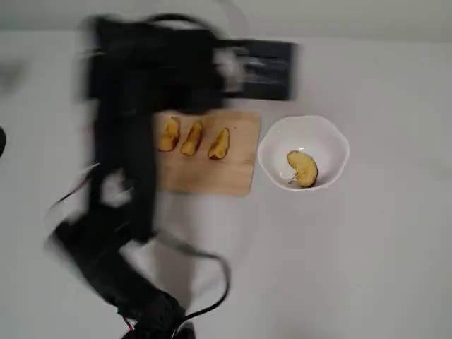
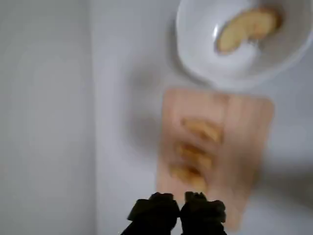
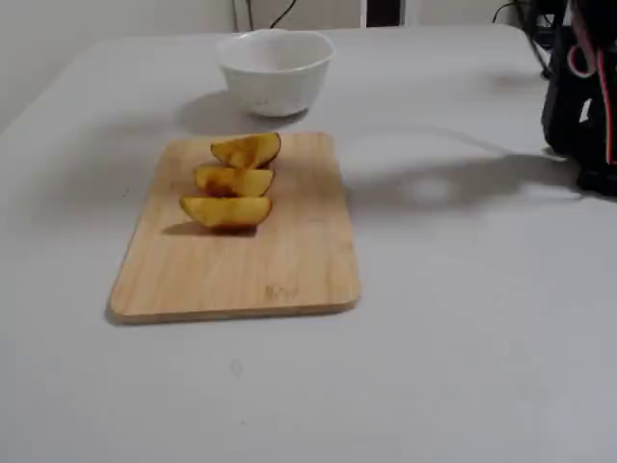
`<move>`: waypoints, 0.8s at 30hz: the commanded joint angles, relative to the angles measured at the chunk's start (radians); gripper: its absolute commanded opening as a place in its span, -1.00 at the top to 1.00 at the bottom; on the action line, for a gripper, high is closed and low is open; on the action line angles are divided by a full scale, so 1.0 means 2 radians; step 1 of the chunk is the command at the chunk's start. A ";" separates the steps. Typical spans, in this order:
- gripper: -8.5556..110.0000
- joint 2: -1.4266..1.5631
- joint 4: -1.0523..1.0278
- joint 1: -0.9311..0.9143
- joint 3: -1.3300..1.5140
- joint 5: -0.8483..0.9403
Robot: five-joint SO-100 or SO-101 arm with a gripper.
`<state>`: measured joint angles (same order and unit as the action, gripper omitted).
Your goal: Pick up the leftmost apple slice from the cutting board and place it into the bowl
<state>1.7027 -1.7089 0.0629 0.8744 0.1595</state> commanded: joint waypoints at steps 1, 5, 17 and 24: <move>0.86 0.391 0.120 0.060 0.315 -0.008; 0.83 0.590 0.234 0.025 0.604 -0.011; 0.86 0.811 0.220 0.017 1.000 -0.008; 0.86 0.811 0.236 0.008 1.065 -0.030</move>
<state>3.3180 -1.2533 0.0951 2.9882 0.1166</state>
